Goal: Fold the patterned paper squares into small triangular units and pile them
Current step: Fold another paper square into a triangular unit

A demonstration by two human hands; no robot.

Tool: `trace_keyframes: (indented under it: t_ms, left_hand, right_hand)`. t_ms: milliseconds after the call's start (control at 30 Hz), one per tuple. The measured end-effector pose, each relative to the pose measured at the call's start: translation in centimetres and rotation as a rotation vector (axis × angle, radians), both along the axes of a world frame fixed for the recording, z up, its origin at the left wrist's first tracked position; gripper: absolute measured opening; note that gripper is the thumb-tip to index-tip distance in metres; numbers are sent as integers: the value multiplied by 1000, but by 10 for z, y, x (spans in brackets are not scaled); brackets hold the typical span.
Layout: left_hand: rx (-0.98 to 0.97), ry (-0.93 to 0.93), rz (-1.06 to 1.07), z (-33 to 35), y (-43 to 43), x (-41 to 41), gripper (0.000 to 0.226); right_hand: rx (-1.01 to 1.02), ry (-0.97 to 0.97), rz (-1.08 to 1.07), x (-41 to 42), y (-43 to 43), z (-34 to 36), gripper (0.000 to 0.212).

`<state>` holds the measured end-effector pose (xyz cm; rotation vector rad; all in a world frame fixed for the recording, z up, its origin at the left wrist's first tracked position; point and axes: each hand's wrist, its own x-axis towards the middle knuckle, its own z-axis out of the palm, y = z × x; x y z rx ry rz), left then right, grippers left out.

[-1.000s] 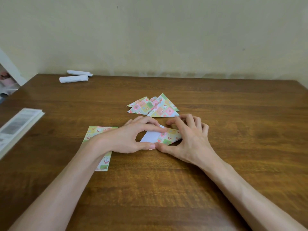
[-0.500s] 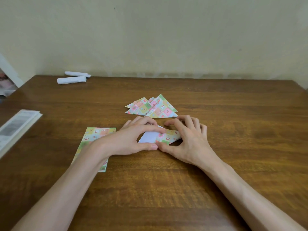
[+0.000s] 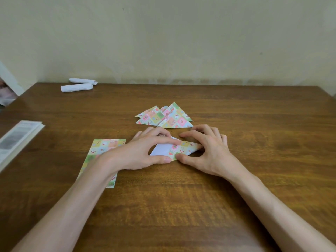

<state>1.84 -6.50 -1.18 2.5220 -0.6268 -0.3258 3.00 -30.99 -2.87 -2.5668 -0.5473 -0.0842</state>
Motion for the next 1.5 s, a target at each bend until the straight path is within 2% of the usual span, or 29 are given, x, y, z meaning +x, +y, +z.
trace_keyframes:
  t_ms: [233, 667, 1500]
  left_hand:
    - [-35, -55, 43, -4, -5, -2, 39]
    - [-19, -144, 95, -9, -15, -5, 38]
    - [-42, -157, 116, -13, -16, -3, 32]
  right_hand:
    - [-5, -7, 4, 0, 0, 0, 65]
    - [33, 40, 23, 3, -5, 3, 59]
    - [73, 152, 39, 6, -12, 12, 54]
